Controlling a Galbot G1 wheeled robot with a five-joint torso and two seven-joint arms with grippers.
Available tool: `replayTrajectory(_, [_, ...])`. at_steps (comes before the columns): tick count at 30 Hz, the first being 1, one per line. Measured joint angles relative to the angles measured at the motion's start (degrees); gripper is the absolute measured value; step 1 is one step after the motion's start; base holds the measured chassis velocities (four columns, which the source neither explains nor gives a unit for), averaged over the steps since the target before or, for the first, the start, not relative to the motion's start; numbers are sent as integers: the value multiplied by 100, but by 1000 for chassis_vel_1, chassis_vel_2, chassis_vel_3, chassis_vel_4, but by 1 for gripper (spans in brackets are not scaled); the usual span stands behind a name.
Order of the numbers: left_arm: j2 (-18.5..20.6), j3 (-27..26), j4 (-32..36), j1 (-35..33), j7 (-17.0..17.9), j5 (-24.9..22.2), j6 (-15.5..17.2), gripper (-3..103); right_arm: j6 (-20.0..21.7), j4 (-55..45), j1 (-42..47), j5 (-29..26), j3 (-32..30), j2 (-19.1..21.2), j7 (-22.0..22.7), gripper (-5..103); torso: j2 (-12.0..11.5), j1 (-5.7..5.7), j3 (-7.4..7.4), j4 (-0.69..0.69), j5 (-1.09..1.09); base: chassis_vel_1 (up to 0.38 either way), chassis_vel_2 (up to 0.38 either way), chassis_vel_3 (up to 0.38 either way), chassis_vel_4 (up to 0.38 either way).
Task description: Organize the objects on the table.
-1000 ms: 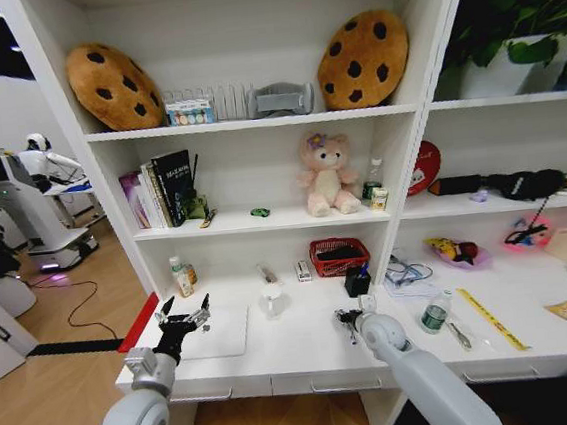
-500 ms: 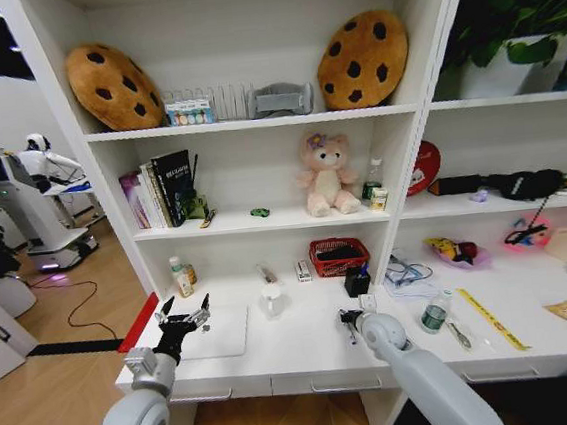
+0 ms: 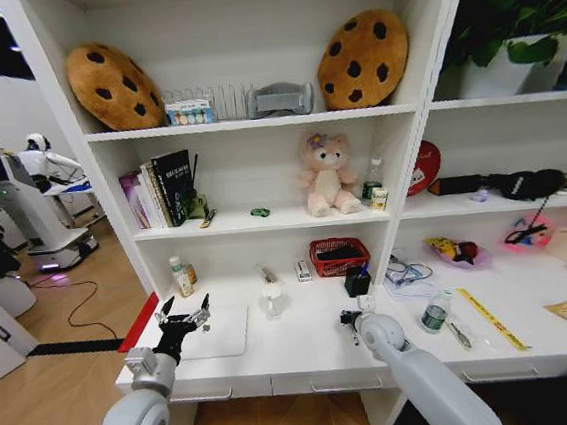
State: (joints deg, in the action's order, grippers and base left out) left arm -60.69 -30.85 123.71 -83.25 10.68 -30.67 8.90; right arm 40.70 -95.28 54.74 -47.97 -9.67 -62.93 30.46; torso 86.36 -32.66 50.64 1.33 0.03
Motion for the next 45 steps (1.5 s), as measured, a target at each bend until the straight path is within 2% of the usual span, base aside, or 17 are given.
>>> replayTrajectory(1, [0,0,-1,0,0,0,0,100,-202,-118,12,210,-69,32,-101,8,0,0,0,0,-2,0,0,0,0])
replayTrajectory(2, [0,0,-1,0,0,0,0,100,-202,-118,12,210,-69,32,-101,8,0,0,0,0,-2,0,0,0,0])
replayTrajectory(4, [0,0,0,0,0,0,0,100,-859,-229,15,1013,-161,105,-573,8,0,0,0,0,-3,0,0,0,0])
replayTrajectory(5, [0,0,-1,0,0,0,0,100,-1345,-189,-7,1513,-182,136,-907,8,0,0,0,1,-3,0,0,0,0])
replayTrajectory(6, [0,0,-1,0,0,0,0,100,-1345,-189,-7,1513,-182,136,-907,8,0,0,0,1,-3,0,0,0,0])
replayTrajectory(7, [0,0,0,0,0,0,0,100,-1890,-69,-59,1951,-216,150,-1276,8,0,0,-1,1,-3,0,0,0,0])
replayTrajectory(8, [0,0,-1,0,0,0,0,100,-2751,217,-166,2474,-228,127,-1634,8,0,0,0,0,-3,0,0,0,0])
replayTrajectory(9, [0,0,-1,0,0,0,0,100,-2751,217,-166,2474,-228,127,-1634,8,0,0,0,0,-3,0,0,0,0])
replayTrajectory(11, [0,0,-1,0,0,0,0,100,-4081,692,-328,3237,-293,45,-2087,8,0,0,-1,0,-3,0,0,0,0])
replayTrajectory(12, [0,0,-1,0,0,0,0,100,-4081,692,-328,3237,-293,45,-2087,8,0,0,-1,0,-3,0,0,0,0])
replayTrajectory(15, [0,0,0,0,0,0,0,100,-5049,1262,-636,3769,-372,-119,-2250,8,0,0,-1,1,-2,0,0,0,0])
replayTrajectory(18, [0,0,-1,0,0,0,0,100,-5324,1561,-897,3909,-429,-235,-2263,8,0,0,-1,0,-2,0,0,0,0])
replayTrajectory(21, [0,0,-1,0,0,0,0,100,-5386,1847,-1204,3886,-473,-325,-2286,8,0,0,-1,-1,-3,0,0,0,0])
replayTrajectory(29, [0,0,-1,0,0,0,0,100,-5290,2629,-1633,3534,-478,-478,-2347,8,0,0,-1,1,-3,0,0,0,0])
replayTrajectory(39, [0,0,-1,0,0,0,0,100,-5264,3118,-1710,3535,-479,-621,-2365,8,1,0,-1,0,-3,0,0,0,0])
replayTrajectory(42, [0,0,-1,0,0,0,0,100,-5474,3419,-1801,3668,-501,-679,-2502,8,1,0,-1,0,-3,0,0,0,0])
replayTrajectory(45, [0,0,-1,0,0,0,0,100,-5994,3823,-1905,3867,-590,-766,-2810,8,0,0,-1,0,-3,0,0,0,0])
